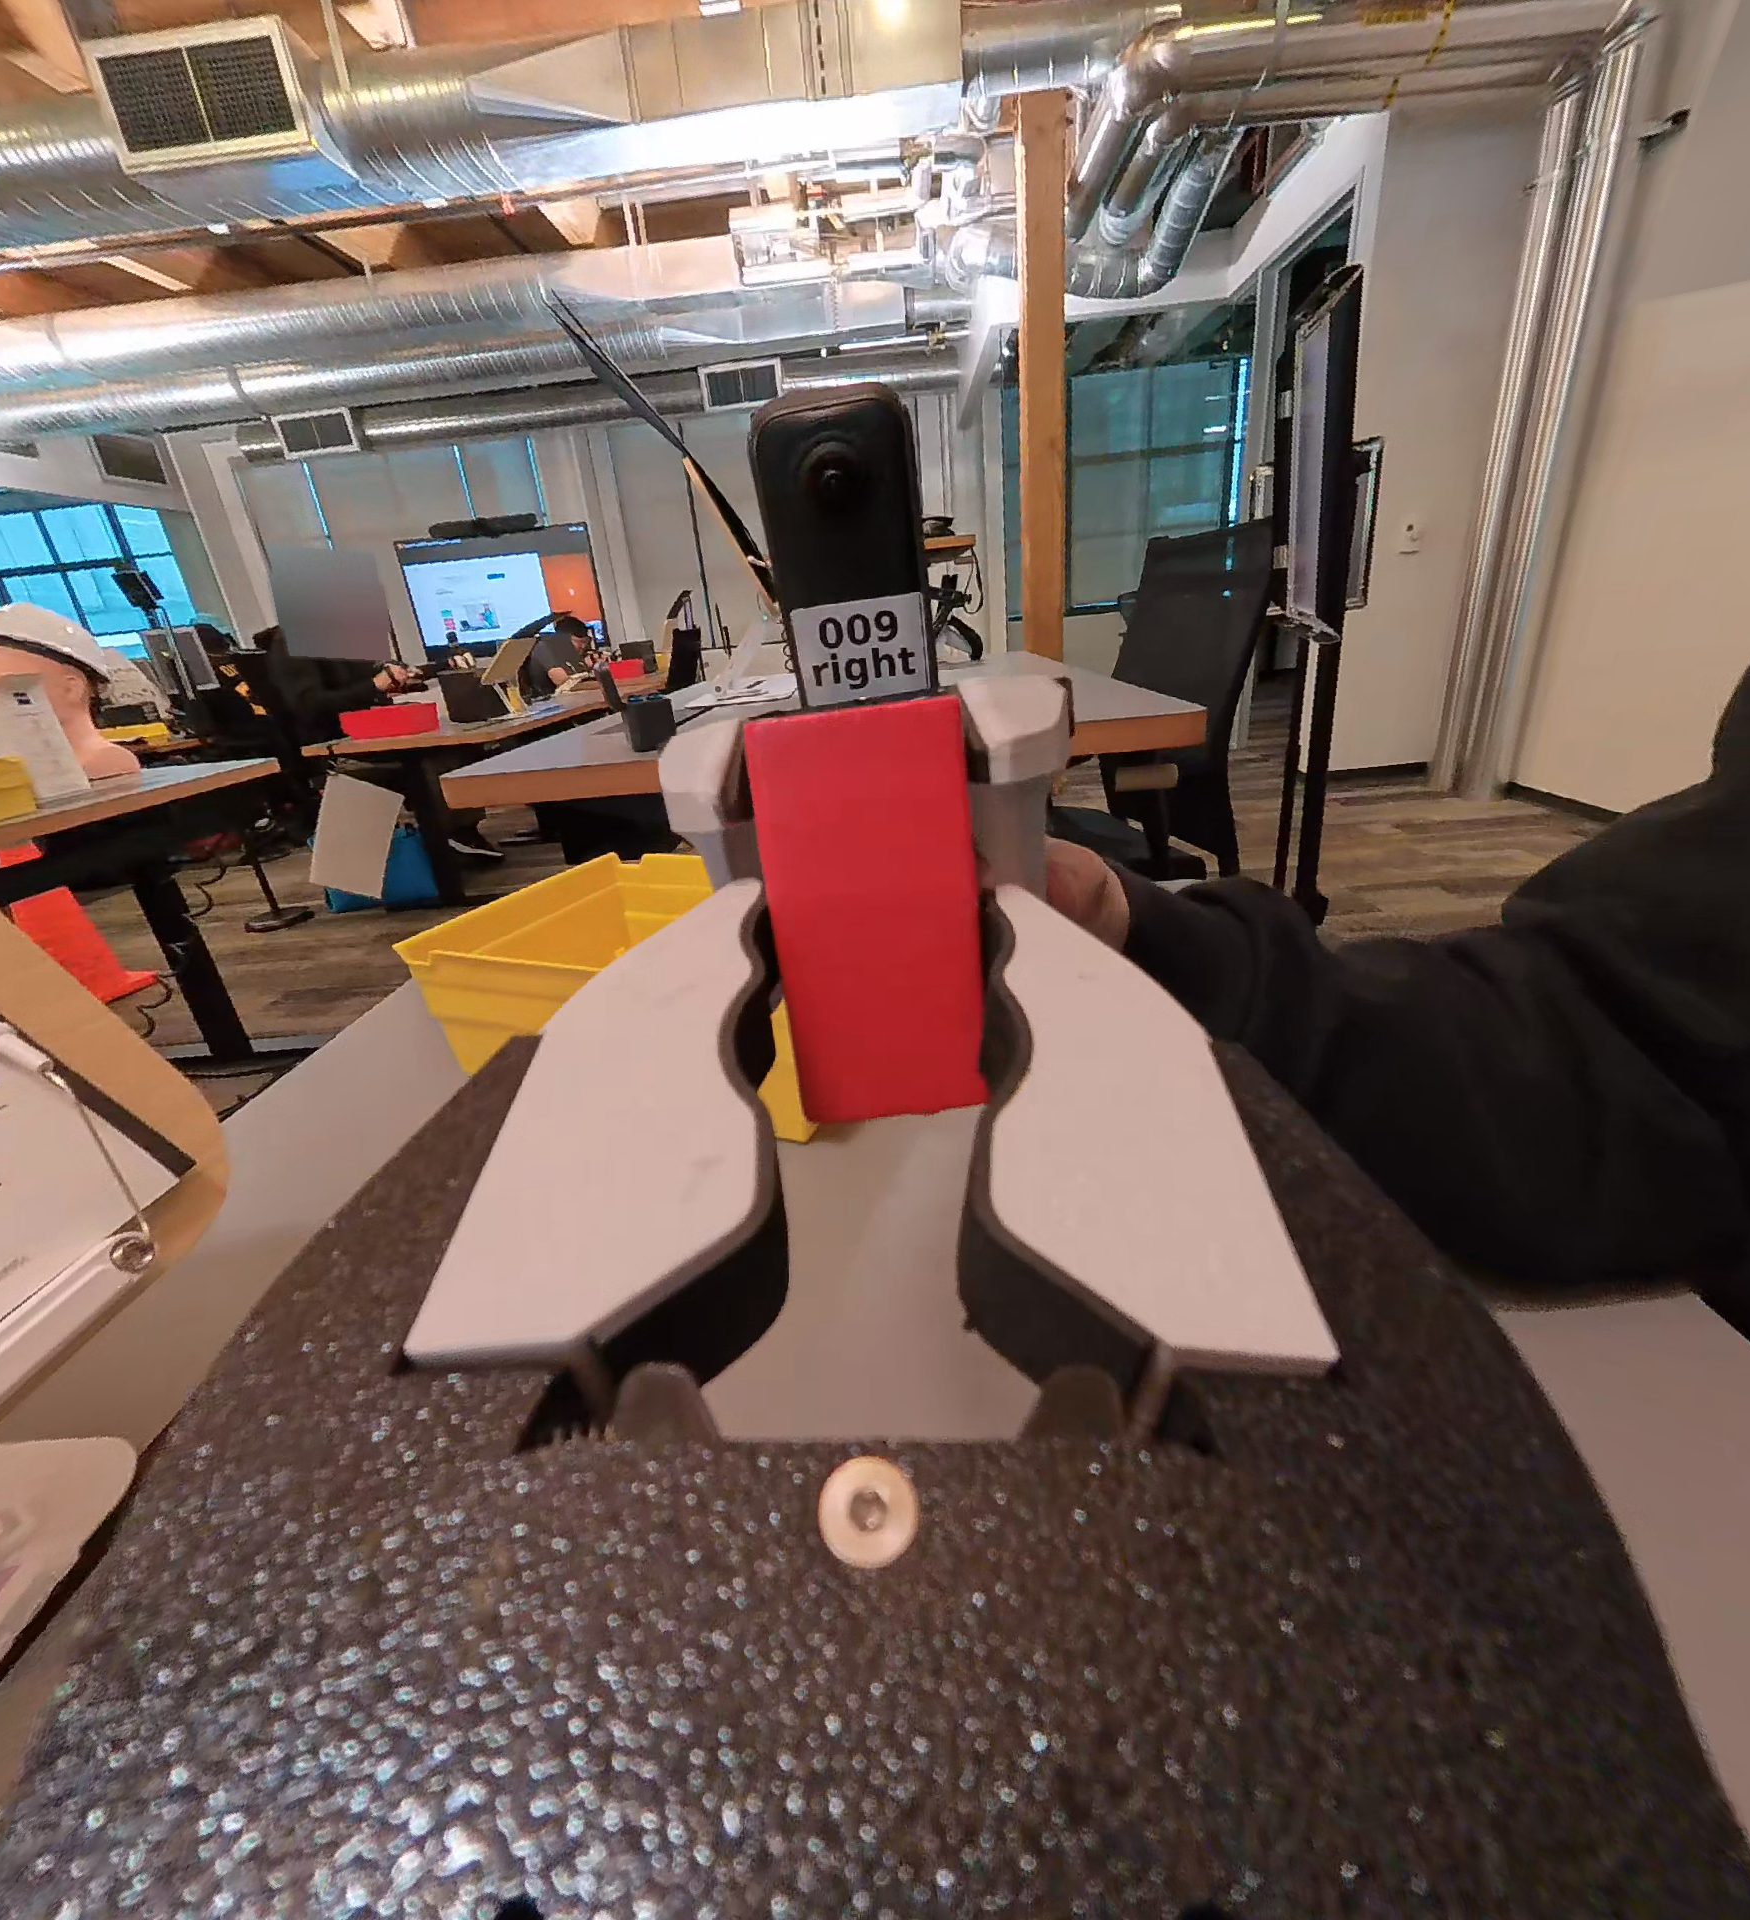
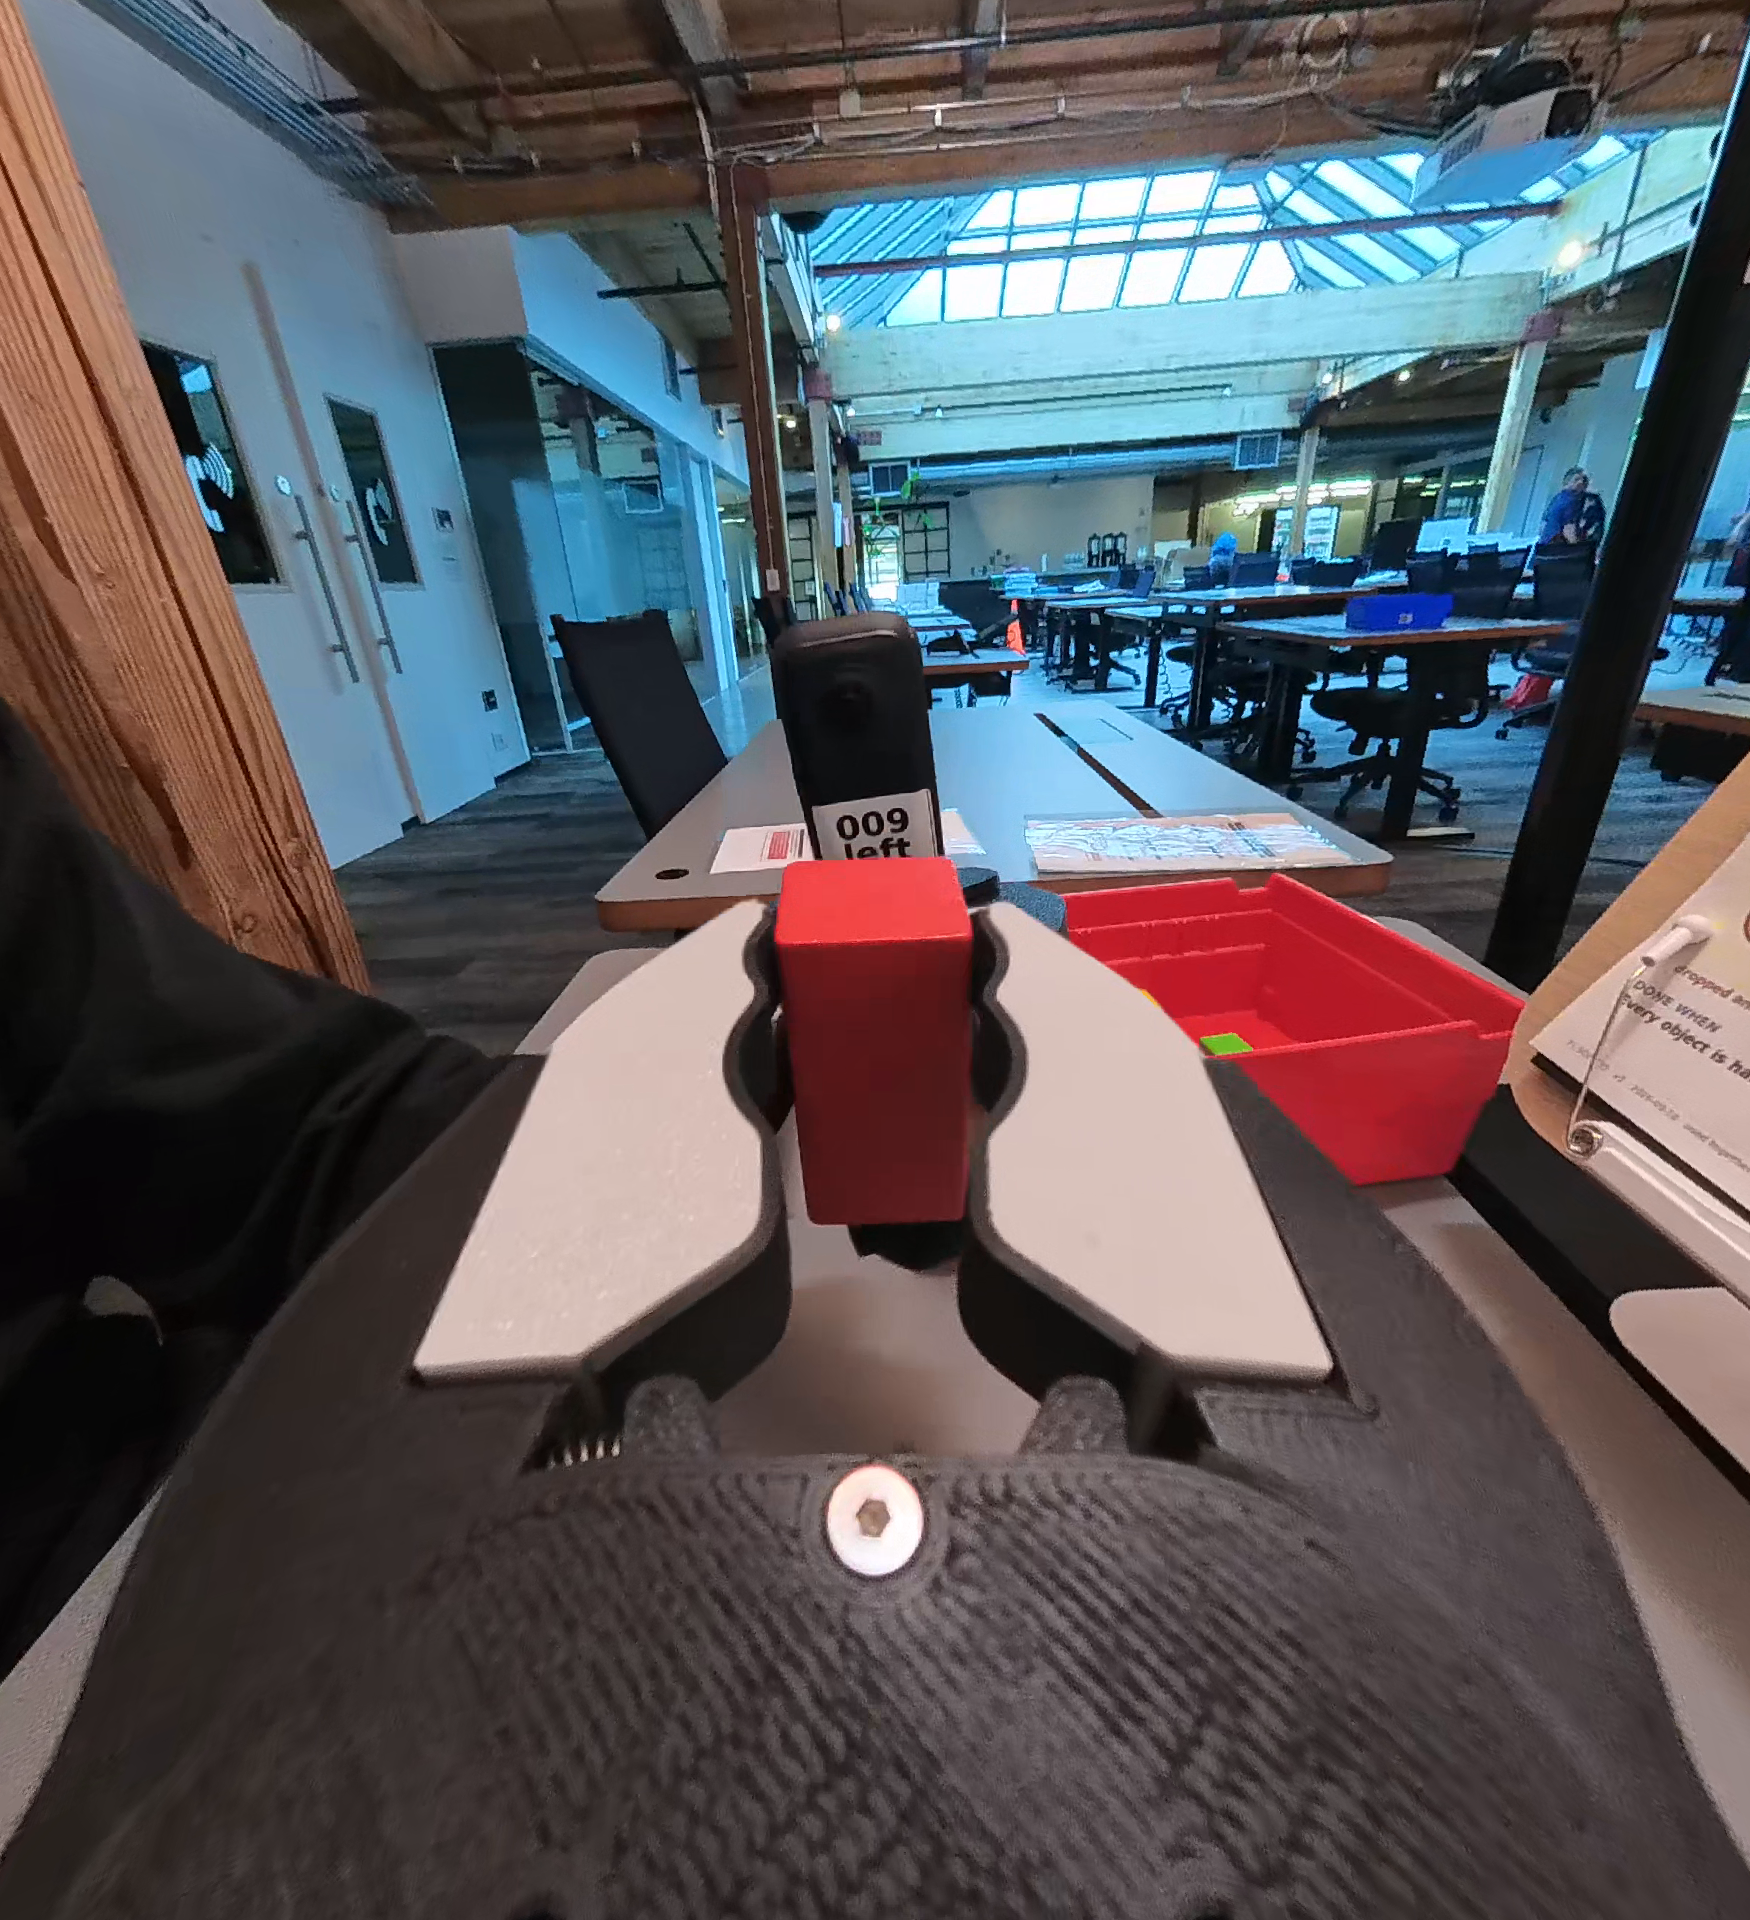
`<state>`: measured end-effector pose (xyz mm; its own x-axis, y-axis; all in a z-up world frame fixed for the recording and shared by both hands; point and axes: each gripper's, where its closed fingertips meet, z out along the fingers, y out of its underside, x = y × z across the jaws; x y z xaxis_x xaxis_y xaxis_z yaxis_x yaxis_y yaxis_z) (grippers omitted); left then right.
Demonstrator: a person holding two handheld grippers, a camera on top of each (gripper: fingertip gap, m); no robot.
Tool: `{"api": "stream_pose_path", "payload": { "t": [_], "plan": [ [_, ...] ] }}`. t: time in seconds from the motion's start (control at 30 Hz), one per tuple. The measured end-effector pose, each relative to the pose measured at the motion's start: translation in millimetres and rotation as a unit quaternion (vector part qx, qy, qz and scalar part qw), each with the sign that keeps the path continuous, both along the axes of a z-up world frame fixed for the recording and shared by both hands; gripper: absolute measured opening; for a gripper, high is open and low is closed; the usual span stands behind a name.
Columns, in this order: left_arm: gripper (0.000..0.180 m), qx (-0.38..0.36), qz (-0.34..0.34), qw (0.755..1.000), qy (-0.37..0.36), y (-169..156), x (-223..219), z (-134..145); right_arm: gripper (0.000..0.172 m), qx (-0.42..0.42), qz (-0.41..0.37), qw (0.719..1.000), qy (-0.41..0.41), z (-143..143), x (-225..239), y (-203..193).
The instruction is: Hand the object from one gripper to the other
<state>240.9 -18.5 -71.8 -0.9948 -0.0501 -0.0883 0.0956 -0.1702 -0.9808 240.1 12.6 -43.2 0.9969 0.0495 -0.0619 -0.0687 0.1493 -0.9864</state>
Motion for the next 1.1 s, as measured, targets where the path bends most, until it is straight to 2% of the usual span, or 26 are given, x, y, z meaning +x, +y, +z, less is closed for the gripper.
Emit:
{"api": "stream_pose_path", "payload": {
  "t": [0.13, 0.23, 0.33, 0.4, 0.53, 0.6, 0.77, 0.87, 1.0, 1.03, 1.1],
  "plan": [
    [0.035, 0.004, 0.014, 1.0, 0.007, -4, 4, -3, 0.035, -0.014, -0.016, 1.0, -0.021, -2, 2, -3],
    [0.041, -0.006, 0.059, 0.998, 0.016, -5, 15, -3, 0.036, -0.037, -0.078, 0.995, -0.053, -1, 13, -12],
    [0.041, 0.005, 0.088, 0.996, 0.016, 1, 22, -4, 0.035, -0.015, -0.186, 0.981, -0.044, 15, 41, -56],
    [0.041, 0.009, 0.096, 0.995, 0.022, 7, 25, -5, 0.035, -0.023, -0.302, 0.952, -0.038, 14, 70, -108],
    [0.037, 0.005, 0.108, 0.993, 0.038, 15, 32, -7, 0.035, -0.087, -0.55, 0.83, 0.013, -27, 119, -242],
    [0.034, 0.001, 0.105, 0.993, 0.045, 18, 33, -7, 0.035, -0.1, -0.609, 0.785, 0.051, -50, 124, -290],
    [0.031, 0.0, 0.108, 0.993, 0.05, 20, 36, -10, 0.035, -0.167, -0.705, 0.683, 0.096, -95, 125, -356],
    [0.03, 0.007, 0.11, 0.993, 0.046, 19, 36, -12, 0.035, -0.179, -0.728, 0.652, 0.114, -111, 124, -373],
    [0.03, 0.013, 0.116, 0.992, 0.053, 19, 39, -14, 0.035, -0.179, -0.732, 0.643, 0.139, -121, 125, -379],
    [0.03, 0.014, 0.119, 0.991, 0.056, 20, 40, -14, 0.04, -0.171, -0.731, 0.647, 0.137, -118, 126, -378],
    [0.03, 0.018, 0.13, 0.99, 0.056, 22, 42, -12, 0.063, -0.143, -0.739, 0.644, 0.136, -108, 126, -377]
  ]
}}
